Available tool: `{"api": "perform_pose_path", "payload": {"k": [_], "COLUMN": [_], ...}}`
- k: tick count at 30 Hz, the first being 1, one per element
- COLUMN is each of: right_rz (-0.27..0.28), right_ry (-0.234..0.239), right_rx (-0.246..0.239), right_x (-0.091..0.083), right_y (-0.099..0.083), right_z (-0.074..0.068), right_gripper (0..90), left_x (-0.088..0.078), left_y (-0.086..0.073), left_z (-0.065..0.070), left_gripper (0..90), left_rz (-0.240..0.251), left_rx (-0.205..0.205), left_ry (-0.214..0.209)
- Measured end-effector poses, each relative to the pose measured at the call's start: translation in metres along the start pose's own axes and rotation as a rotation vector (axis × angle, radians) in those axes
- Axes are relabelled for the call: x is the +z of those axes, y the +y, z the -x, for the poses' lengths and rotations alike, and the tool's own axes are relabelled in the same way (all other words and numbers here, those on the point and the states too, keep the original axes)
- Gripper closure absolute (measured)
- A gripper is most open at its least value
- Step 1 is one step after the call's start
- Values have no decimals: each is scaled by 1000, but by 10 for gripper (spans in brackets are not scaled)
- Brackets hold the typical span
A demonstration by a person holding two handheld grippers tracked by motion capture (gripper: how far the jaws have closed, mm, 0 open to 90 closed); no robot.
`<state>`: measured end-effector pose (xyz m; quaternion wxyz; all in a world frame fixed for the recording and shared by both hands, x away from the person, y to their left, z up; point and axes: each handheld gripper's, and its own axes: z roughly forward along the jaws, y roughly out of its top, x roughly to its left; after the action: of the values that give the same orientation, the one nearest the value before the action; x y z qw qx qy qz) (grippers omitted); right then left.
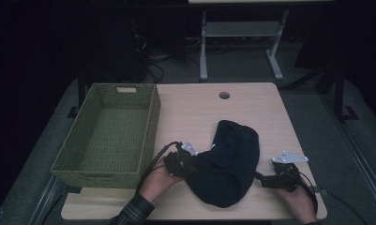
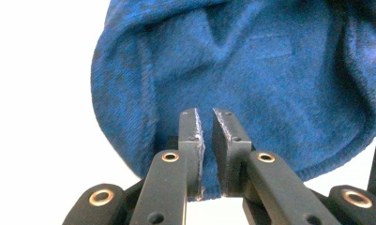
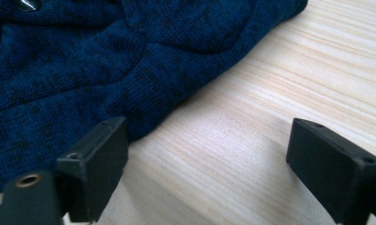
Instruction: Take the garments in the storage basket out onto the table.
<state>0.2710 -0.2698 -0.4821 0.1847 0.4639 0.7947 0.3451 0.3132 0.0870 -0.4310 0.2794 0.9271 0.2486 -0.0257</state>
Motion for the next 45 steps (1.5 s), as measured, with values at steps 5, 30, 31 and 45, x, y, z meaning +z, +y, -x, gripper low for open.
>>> {"api": "perform_pose_path", "payload": {"k": [5, 30, 31, 45], "right_rz": [-22, 40, 39, 11], "right_ry": [-2, 89, 92, 105], "right_rx": [1, -4, -6, -12], "right_x": [-3, -14, -13, 0], "right_y": [1, 15, 16, 23], "right_z": [1, -8, -8, -5], "right_gripper": [173, 327, 328, 531], "left_x": [-2, 12, 16, 67], "left_y": [-1, 95, 97, 100], "left_z": [0, -38, -41, -55], "left_gripper": [816, 691, 682, 764], "left_rz": [16, 96, 95, 17], "left_rx": [-1, 30, 20, -11], "left_ry": [6, 62, 53, 39]}}
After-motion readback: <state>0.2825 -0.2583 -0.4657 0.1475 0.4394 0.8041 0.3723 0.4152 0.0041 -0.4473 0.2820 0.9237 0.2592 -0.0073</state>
